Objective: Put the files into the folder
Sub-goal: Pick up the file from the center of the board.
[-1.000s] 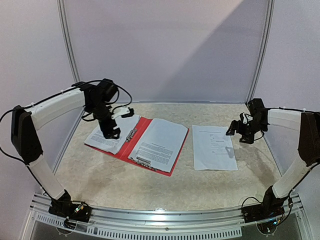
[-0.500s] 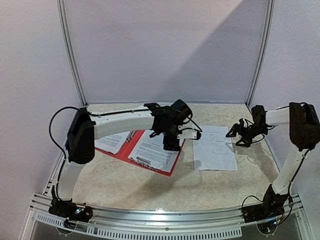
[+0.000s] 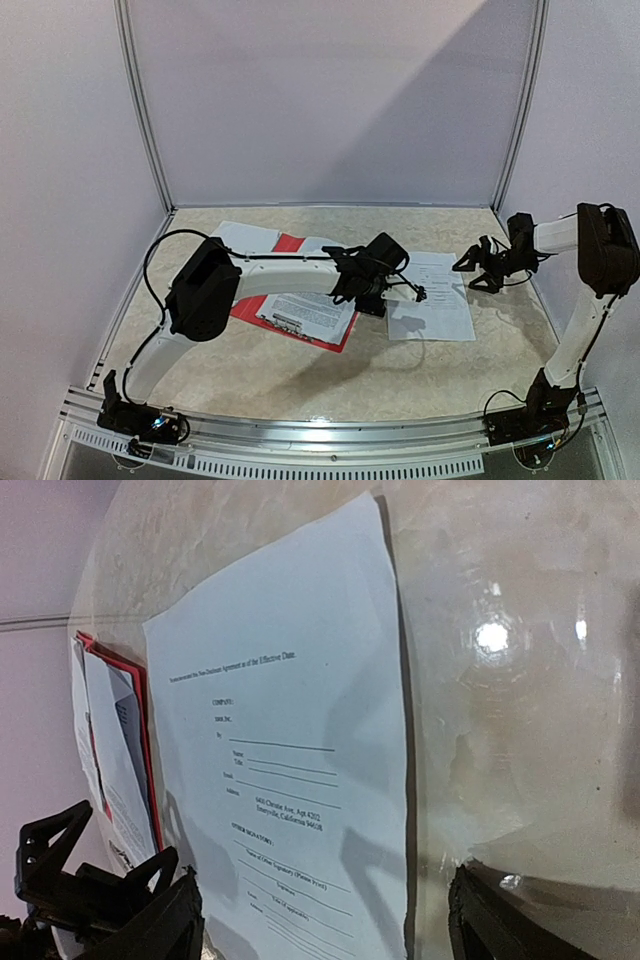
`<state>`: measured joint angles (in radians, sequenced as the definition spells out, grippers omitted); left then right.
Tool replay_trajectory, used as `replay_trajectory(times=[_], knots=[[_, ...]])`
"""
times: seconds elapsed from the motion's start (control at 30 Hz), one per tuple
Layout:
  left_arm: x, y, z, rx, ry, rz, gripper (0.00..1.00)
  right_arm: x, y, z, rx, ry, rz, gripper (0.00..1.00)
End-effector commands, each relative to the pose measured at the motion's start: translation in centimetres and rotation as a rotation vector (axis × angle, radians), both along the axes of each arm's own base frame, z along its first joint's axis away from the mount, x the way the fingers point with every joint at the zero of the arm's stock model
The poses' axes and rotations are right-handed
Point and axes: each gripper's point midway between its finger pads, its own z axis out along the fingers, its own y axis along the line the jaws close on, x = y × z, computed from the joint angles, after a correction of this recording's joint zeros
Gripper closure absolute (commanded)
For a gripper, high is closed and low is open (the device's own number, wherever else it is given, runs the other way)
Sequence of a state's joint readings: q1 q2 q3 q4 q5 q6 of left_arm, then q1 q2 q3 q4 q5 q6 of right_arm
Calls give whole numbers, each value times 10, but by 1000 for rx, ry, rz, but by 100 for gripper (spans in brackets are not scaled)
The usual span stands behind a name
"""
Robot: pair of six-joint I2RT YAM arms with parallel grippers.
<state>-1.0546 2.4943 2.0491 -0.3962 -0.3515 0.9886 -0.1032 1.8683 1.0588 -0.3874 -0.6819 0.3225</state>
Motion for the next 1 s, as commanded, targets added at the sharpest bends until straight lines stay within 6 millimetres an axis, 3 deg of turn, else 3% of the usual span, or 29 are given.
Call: replay_trajectory(times=[0.0,0.37,0.73,0.83,0.97], knots=[[-5,-11,-18,2,-3,-28,1,-14,4,-27,33,75,16,17],[-8,-15,-22,-13,20,-27,1,-24,19,-30,150,87,24,17],[-11,-16,-26,-16,40,-29,1,-26,33,0,269,11,41,19],[-11,-16,-28,-15,45,-29,1,-26,35,0,290,9,35,28],[-11,-16,-26,-19,51,-22,1,-27,36,-1,297,18,32,69]])
